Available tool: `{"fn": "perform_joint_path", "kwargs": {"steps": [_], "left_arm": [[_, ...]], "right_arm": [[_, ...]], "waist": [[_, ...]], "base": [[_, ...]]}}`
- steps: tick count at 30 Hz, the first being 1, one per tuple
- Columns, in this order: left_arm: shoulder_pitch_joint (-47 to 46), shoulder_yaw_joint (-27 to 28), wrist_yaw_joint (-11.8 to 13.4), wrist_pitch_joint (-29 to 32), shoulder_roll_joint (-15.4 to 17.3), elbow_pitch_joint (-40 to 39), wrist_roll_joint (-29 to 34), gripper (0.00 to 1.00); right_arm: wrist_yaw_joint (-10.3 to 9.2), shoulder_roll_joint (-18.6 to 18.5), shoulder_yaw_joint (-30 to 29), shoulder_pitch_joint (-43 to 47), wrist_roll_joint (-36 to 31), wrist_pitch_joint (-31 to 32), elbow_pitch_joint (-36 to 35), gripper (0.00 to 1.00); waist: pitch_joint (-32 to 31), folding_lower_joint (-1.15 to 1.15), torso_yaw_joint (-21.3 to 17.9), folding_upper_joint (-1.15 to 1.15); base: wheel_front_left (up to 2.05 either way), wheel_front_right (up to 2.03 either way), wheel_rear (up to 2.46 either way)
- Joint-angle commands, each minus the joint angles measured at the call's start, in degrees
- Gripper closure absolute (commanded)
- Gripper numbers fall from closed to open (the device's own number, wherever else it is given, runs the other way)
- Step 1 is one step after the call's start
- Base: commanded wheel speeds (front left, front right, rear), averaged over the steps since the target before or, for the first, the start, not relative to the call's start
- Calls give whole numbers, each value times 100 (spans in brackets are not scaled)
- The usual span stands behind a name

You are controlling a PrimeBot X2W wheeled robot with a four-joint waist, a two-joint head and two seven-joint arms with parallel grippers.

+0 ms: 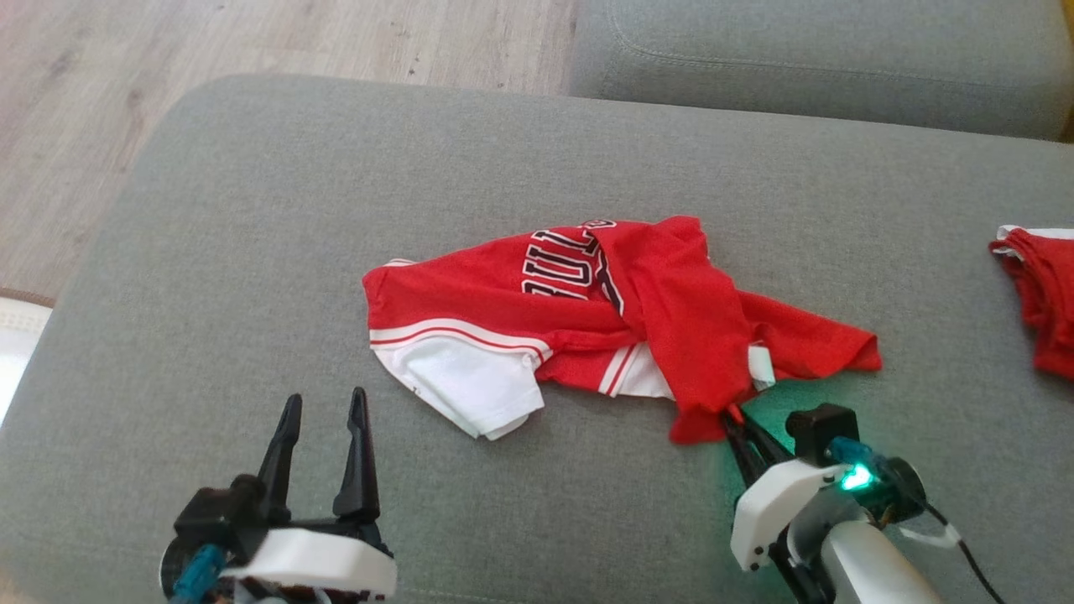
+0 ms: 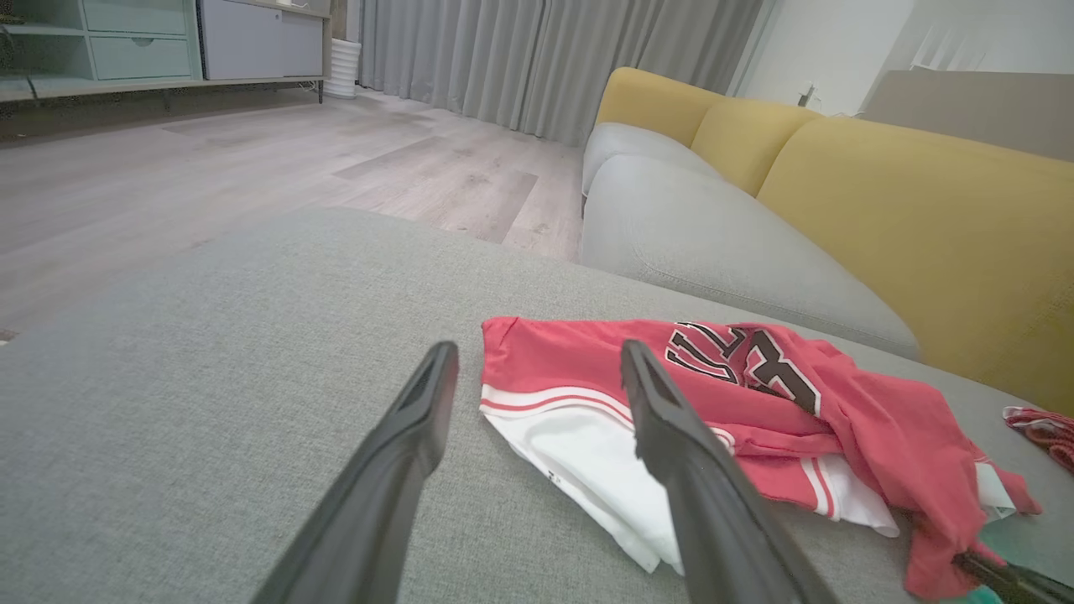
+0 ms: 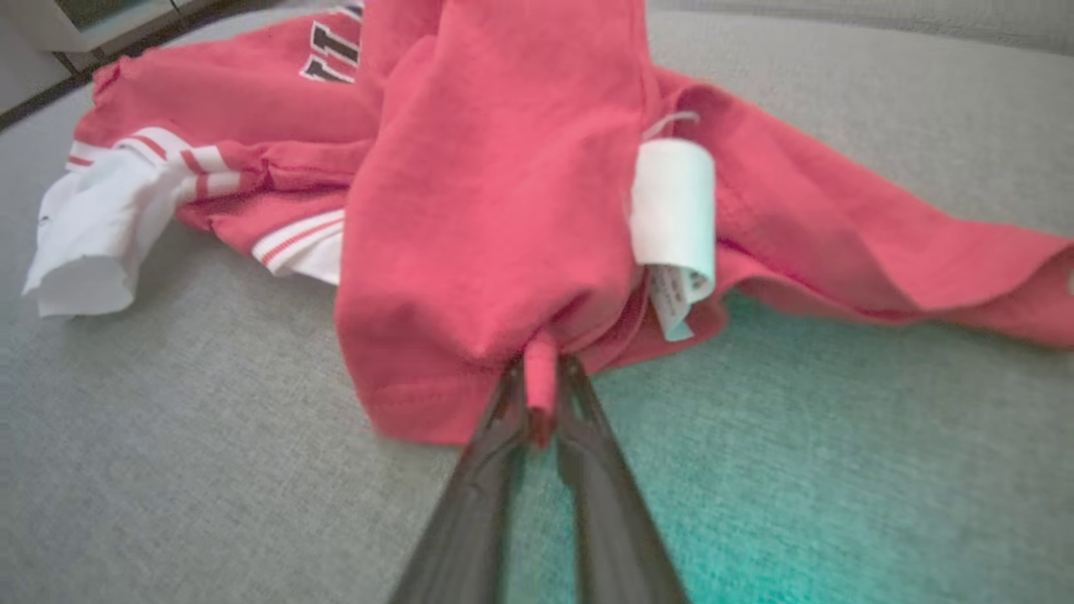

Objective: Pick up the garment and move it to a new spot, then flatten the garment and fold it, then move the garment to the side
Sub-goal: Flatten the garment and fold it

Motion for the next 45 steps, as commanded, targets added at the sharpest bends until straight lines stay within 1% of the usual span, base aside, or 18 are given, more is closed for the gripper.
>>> {"fn": "perform_joint_path", "kwargs": {"steps": [1, 5, 10, 14, 20, 23, 25, 28, 30, 33, 34, 36, 37, 39, 42, 45], "left_arm": [[-137, 308, 32, -55, 55, -179, 88, 0], [-54, 360, 47, -55, 24, -192, 140, 0], [42, 412, 36, -55, -37, -185, 180, 0], [113, 437, 17, -55, -100, -181, 205, 0], [187, 537, -25, -55, -208, -192, 264, 0], [222, 609, -50, -55, -250, -200, 297, 0], [229, 642, -77, -55, -278, -205, 322, 0], [199, 682, -125, -55, -328, -220, 370, 0], [157, 699, -157, -55, -368, -227, 409, 0], [100, 718, -215, -56, -434, -237, 466, 0], [100, 718, -215, -56, -434, -237, 466, 0], [31, 704, -269, -56, -492, -224, 507, 0], [-65, 670, -331, -56, -555, -191, 561, 0], [-176, 624, -409, -56, -634, -150, 607, 0], [-342, 563, -521, -56, -750, -53, 680, 0], [-475, 524, -618, -56, -861, 49, 739, 0]], "right_arm": [[37, -26, 125, -244, 18, -155, -185, 100], [37, -26, -27, -315, -70, -358, -635, 100], [37, -26, -289, -324, -361, -330, -1838, 100], [37, -26, -381, -262, -588, -15, -3040, 100], [37, -104, -203, -154, -664, 612, -4763, 100], [37, -179, -119, -169, -643, 956, -5341, 100], [37, -274, -111, -276, -632, 1155, -5466, 100], [37, -493, -179, -571, -629, 1342, -5218, 100], [37, -648, -261, -807, -618, 1407, -4847, 100], [37, -900, -438, -1189, -609, 1439, -4059, 100], [37, -900, -438, -1189, -609, 1439, -4059, 100], [37, -1078, -598, -1438, -657, 1434, -3451, 100], [37, -1236, -807, -1679, -711, 1401, -2819, 100], [37, -1458, -960, -1923, -864, 1338, -2219, 100], [37, -1715, -1149, -2313, -1091, 1183, -1460, 100], [37, -1833, -1300, -2697, -1352, 1002, -914, 100]], "waist": [[-15, 0, -26, 0], [-85, 0, -125, 0], [-218, 0, -266, 0], [-338, 0, -332, 0], [-482, 0, -339, 0], [-507, 0, -328, 0], [-503, 0, -295, 0], [-443, 0, -184, 0], [-373, 0, -67, 0], [-203, 0, 131, 0], [-203, 0, 131, 0], [-48, 0, 296, 0], [116, 0, 465, 0], [289, 0, 631, 0], [529, 0, 820, 0], [735, 0, 913, 0]], "base": [[0, 0, 0], [0, 0, 0], [0, 0, 0], [0, 0, 0], [0, 0, 0], [0, 0, 0], [0, 0, 0], [0, 0, 0], [0, 0, 0], [0, 0, 0], [0, 0, 0], [0, 0, 0], [0, 0, 0], [0, 0, 0], [0, 0, 0], [0, 0, 0]]}}
